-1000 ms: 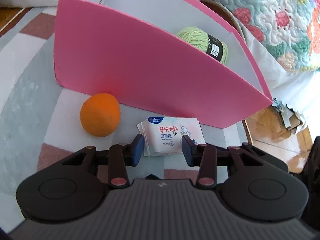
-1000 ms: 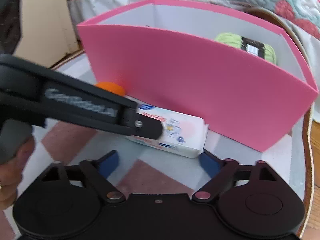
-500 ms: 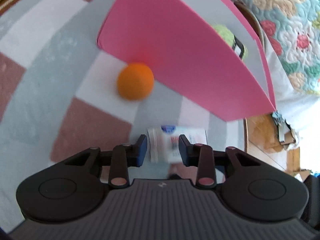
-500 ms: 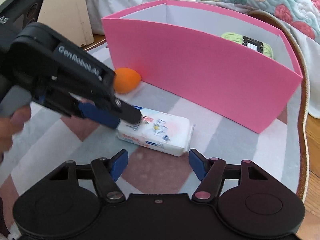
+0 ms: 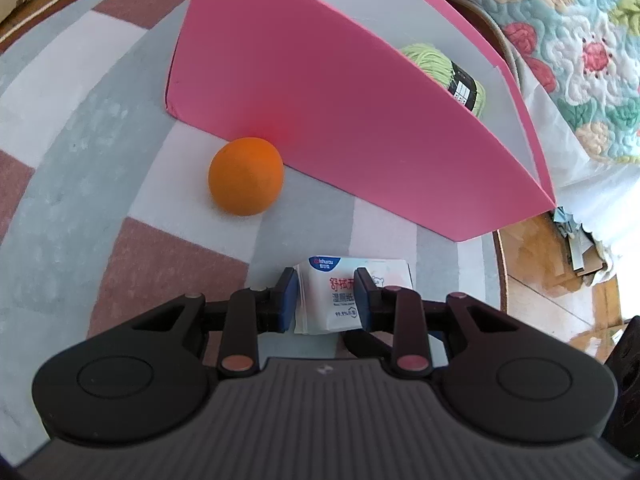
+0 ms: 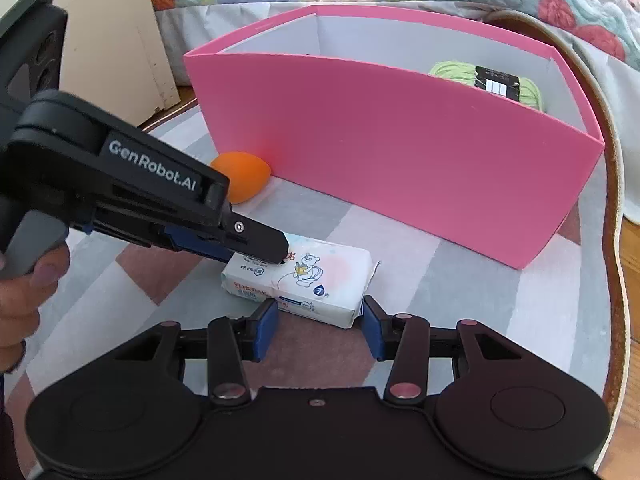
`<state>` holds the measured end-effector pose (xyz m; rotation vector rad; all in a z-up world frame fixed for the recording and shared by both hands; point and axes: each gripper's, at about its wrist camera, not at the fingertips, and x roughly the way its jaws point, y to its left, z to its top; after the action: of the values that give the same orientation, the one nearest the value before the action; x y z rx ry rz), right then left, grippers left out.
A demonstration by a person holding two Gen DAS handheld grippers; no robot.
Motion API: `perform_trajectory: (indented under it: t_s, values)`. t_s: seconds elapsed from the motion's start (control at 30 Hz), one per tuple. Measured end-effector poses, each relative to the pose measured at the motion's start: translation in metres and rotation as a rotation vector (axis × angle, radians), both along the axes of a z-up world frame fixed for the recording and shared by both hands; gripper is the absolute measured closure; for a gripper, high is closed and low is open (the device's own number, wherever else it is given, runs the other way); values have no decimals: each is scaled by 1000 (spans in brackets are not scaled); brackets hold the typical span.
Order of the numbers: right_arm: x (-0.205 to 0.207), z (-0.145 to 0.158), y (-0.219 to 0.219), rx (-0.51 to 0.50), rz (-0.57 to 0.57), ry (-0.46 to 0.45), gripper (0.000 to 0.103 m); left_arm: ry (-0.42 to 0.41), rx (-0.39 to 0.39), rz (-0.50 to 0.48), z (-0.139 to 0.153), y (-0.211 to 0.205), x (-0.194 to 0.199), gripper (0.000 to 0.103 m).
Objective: Organize objects
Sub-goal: 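Grasp the white tissue pack with the left tool and lift, then carry the tissue pack with the left tool and lower it into the pink box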
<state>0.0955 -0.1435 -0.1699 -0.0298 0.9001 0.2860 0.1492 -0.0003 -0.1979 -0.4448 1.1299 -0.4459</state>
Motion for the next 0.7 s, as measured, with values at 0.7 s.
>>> perform_trajectory:
  t_s: [0.7]
  values:
    - [-36,48,6,-28,8,-104,52,-54,-94,-51,50,11,-17,73]
